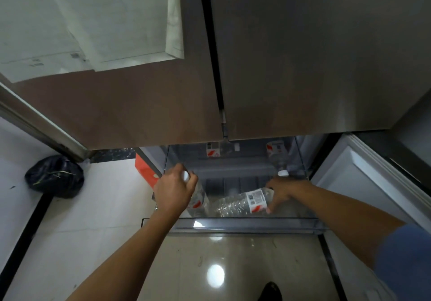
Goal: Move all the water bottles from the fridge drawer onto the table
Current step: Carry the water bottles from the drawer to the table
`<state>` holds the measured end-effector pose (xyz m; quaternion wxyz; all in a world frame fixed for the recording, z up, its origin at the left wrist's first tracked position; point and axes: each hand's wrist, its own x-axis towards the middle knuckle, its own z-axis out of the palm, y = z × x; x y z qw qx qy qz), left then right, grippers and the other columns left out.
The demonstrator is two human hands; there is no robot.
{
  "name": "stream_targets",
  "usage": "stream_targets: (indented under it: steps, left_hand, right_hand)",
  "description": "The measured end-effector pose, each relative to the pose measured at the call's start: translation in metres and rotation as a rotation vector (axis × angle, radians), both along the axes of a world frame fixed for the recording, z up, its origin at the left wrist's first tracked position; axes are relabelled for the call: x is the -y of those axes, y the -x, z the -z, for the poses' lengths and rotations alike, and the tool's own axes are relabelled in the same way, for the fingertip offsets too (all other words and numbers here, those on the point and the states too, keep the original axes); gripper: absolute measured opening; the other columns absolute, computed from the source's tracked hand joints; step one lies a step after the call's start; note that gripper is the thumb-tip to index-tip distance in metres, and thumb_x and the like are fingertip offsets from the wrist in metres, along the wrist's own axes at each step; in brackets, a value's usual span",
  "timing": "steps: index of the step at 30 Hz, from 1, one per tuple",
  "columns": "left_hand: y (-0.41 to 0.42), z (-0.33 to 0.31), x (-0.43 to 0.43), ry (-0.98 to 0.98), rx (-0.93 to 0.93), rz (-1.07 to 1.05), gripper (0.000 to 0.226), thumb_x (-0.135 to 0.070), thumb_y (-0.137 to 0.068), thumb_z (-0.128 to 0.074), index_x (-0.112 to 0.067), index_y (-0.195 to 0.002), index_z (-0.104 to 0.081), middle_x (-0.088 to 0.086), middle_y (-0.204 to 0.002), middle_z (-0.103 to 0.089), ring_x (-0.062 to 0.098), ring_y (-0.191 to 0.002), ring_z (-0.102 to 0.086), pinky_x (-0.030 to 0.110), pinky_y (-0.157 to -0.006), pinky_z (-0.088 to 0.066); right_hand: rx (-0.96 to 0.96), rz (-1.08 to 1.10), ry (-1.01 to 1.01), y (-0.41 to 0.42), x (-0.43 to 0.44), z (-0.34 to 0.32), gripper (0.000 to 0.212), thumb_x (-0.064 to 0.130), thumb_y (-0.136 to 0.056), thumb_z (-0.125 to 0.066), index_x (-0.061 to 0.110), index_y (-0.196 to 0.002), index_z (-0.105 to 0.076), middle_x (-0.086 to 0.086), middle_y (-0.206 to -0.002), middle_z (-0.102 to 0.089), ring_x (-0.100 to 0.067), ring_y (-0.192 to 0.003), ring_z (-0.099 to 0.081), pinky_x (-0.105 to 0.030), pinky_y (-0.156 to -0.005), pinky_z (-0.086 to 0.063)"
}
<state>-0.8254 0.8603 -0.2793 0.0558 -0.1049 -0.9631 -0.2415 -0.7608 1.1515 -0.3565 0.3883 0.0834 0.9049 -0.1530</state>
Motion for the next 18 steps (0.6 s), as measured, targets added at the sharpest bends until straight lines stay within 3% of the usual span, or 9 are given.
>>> stream_targets:
  steps: [5, 9, 13, 18]
  left_hand:
    - [-0.003, 0.004, 0.001, 0.032, -0.009, -0.01, 0.026, -0.037, -0.09, -0.061, -0.013, -0.1, -0.062, 0.008, -0.096, -0.071, 0.016, -0.069, -0.058, 0.025, -0.068, -0.045]
    - [-0.003, 0.001, 0.005, 0.026, -0.012, -0.014, 0.025, -0.036, -0.09, -0.061, -0.013, -0.098, -0.062, 0.007, -0.091, -0.07, 0.015, -0.066, -0.056, 0.024, -0.067, -0.045]
    - [-0.007, -0.004, 0.011, 0.062, -0.054, 0.078, 0.023, -0.038, -0.09, -0.059, -0.015, -0.088, -0.059, 0.005, -0.079, -0.068, 0.018, -0.059, -0.059, 0.031, -0.061, -0.055]
    - [-0.007, -0.012, 0.028, 0.155, -0.151, 0.271, 0.036, -0.05, -0.087, -0.041, -0.017, -0.082, -0.056, 0.005, -0.071, -0.067, 0.024, -0.056, -0.063, 0.036, -0.052, -0.055]
  right_hand:
    - [-0.159, 0.354, 0.232, 0.0, -0.007, -0.011, 0.05, 0.058, -0.071, -0.075, 0.015, -0.097, -0.067, -0.002, -0.097, -0.066, -0.016, -0.086, -0.061, -0.026, -0.068, -0.047]
    - [-0.422, 0.589, 0.386, -0.001, -0.002, -0.018, 0.053, 0.061, -0.08, -0.064, 0.009, -0.089, -0.07, -0.007, -0.088, -0.071, -0.021, -0.082, -0.066, -0.035, -0.08, -0.053]
    - [-0.592, 0.646, 0.42, -0.006, 0.031, -0.036, 0.036, 0.045, -0.088, -0.062, 0.011, -0.077, -0.059, -0.006, -0.07, -0.064, -0.02, -0.062, -0.059, -0.032, -0.063, -0.047]
    - [-0.833, 0.454, 0.163, -0.015, 0.083, -0.076, 0.029, 0.046, -0.086, -0.058, 0.018, -0.096, -0.053, -0.007, -0.09, -0.066, -0.029, -0.082, -0.061, -0.036, -0.068, -0.048]
